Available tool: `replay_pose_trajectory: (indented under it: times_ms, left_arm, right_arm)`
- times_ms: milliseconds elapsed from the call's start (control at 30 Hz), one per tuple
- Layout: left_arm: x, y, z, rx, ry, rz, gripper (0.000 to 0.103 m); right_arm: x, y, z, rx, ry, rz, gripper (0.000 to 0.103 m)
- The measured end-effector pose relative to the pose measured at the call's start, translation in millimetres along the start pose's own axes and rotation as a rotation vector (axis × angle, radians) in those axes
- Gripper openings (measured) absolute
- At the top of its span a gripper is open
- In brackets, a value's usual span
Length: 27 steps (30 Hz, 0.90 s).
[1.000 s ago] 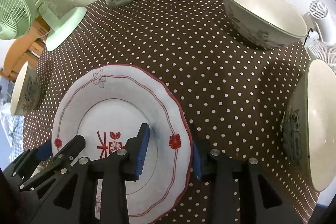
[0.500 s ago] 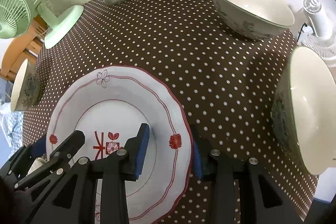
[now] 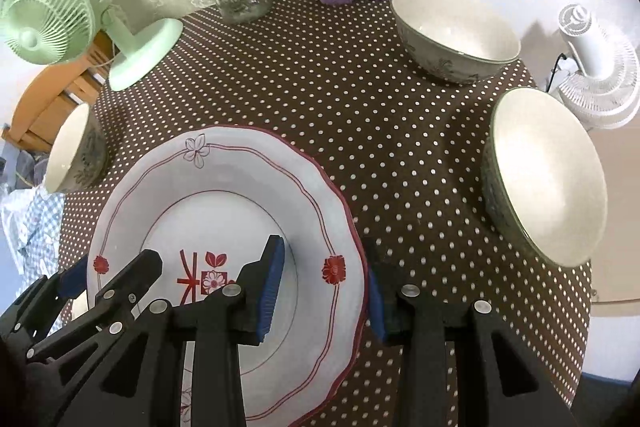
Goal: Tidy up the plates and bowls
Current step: 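Grasp the red-rimmed white plate's rim with the left gripper, then carry the red-rimmed plate over the yellow-flowered plates and lower it with the left gripper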
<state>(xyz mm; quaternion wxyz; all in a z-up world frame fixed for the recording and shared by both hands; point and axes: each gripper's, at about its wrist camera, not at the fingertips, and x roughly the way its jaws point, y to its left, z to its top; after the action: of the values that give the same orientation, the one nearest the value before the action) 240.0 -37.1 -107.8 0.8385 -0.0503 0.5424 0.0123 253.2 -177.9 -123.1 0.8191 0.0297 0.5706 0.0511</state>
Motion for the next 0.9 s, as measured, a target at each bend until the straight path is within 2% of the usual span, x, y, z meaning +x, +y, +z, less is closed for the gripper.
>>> replay_pose_trajectory:
  times_ms: [467, 900]
  left_arm:
    - [-36.8, 41.8, -36.9, 0.023, -0.009, -0.034, 0.052]
    - [-42.3, 80.4, -75.8, 0.025, 0.028, -0.039, 0.052]
  right_arm:
    - [-37.1, 39.5, -51.7, 0.007, -0.023, -0.032, 0.042]
    - [-36.0, 83.5, -91.2, -0.022, 0.002, -0.051, 0.042]
